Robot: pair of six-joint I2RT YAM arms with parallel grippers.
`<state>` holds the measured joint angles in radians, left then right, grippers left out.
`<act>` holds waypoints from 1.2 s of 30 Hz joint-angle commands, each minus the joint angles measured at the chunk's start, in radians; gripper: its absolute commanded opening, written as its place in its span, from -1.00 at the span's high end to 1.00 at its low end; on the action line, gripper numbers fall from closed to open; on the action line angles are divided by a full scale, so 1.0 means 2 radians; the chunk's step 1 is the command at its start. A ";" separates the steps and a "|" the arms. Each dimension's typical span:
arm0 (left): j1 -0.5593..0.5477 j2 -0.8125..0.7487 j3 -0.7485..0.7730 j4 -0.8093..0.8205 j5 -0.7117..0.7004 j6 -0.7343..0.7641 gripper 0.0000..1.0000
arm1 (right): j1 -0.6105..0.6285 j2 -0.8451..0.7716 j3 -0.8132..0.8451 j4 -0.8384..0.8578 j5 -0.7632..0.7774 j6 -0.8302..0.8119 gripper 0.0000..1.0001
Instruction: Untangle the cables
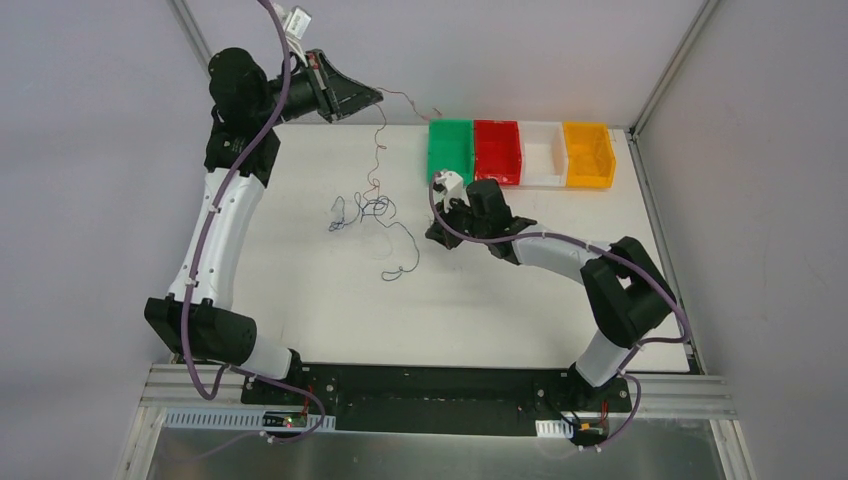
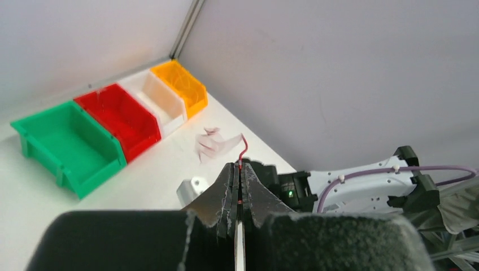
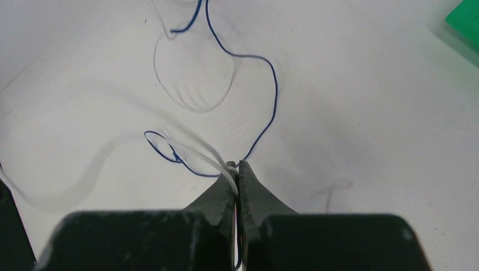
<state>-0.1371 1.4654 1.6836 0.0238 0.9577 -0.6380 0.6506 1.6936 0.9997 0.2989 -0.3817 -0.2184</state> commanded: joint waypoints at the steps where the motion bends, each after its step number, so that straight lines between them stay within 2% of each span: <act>1: 0.002 -0.021 0.039 0.074 -0.017 -0.046 1.00 | 0.002 -0.004 -0.007 -0.036 -0.020 -0.028 1.00; 5: 0.007 -0.012 0.076 0.100 -0.038 -0.081 1.00 | 0.002 0.009 -0.001 -0.083 -0.030 -0.038 1.00; 6: 0.007 -0.008 0.089 0.101 -0.039 -0.086 1.00 | 0.002 0.009 0.000 -0.090 -0.028 -0.039 0.93; 7: 0.007 -0.006 0.099 0.101 -0.040 -0.089 1.00 | 0.003 0.007 0.004 -0.099 -0.024 -0.039 0.60; 8: 0.007 -0.005 0.105 0.101 -0.040 -0.093 1.00 | 0.003 0.004 0.009 -0.104 -0.017 -0.037 0.12; 9: 0.007 -0.005 0.106 0.101 -0.041 -0.096 1.00 | 0.002 -0.004 0.013 -0.104 -0.007 -0.033 -0.26; 10: 0.007 -0.006 0.105 0.100 -0.041 -0.098 1.00 | 0.002 -0.015 0.017 -0.101 0.004 -0.032 -0.51; 11: 0.007 -0.009 0.097 0.100 -0.043 -0.103 1.00 | 0.001 -0.027 0.021 -0.094 0.013 -0.031 -0.65; 13: 0.007 -0.015 0.082 0.103 -0.055 -0.115 1.00 | -0.003 -0.051 0.028 -0.075 0.013 -0.029 -0.77; 16: 0.007 -0.020 0.075 0.113 -0.072 -0.131 1.00 | -0.003 -0.074 0.053 -0.057 -0.006 -0.003 -0.80; 18: 0.006 -0.020 0.079 0.115 -0.078 -0.136 1.00 | 0.002 -0.078 0.075 -0.041 -0.014 0.029 -0.92; 22: 0.006 -0.023 0.080 0.116 -0.087 -0.144 1.00 | 0.031 -0.066 0.117 0.004 -0.001 0.077 -0.97; 32: 0.006 -0.022 0.108 0.119 -0.100 -0.144 1.00 | 0.070 0.067 0.184 0.122 0.084 0.141 -0.99; 34: 0.006 -0.023 0.116 0.119 -0.102 -0.142 1.00 | 0.073 0.092 0.200 0.139 0.089 0.144 -0.89; 35: 0.006 -0.023 0.119 0.118 -0.104 -0.141 1.00 | 0.075 0.102 0.206 0.149 0.097 0.144 -0.75; 36: 0.006 -0.024 0.122 0.116 -0.106 -0.140 1.00 | 0.075 0.111 0.212 0.158 0.106 0.145 -0.52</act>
<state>-0.1295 1.4509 1.8622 0.1982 0.7738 -0.9092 0.7937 1.8576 1.3563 0.4767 -0.2562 0.0242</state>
